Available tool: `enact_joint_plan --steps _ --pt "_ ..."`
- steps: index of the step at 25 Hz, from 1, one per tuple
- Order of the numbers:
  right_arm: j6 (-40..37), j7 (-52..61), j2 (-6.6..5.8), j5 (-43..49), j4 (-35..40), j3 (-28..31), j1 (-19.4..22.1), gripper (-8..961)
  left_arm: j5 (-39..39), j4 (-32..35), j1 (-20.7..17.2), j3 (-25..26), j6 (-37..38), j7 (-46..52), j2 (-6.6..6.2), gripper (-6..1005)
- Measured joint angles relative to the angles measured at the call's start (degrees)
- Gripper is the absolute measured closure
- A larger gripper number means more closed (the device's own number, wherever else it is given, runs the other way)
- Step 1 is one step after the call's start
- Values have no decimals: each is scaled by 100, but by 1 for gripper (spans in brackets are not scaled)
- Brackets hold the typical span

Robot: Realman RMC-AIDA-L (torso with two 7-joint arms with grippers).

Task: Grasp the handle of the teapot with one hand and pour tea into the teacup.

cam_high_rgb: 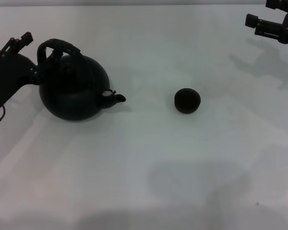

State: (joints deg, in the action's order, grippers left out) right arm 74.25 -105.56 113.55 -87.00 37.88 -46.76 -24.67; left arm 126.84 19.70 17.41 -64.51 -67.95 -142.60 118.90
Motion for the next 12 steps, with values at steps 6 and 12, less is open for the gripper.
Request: enact_joint_plan --steps 6,12 --pt "40 10 -18 0 36 32 69 76 129 29 -432 0 -349 -19 1 148" --pt "55 -65 -19 -76 60 114 189 76 246 152 -1093 1 -791 -218 -5 139"
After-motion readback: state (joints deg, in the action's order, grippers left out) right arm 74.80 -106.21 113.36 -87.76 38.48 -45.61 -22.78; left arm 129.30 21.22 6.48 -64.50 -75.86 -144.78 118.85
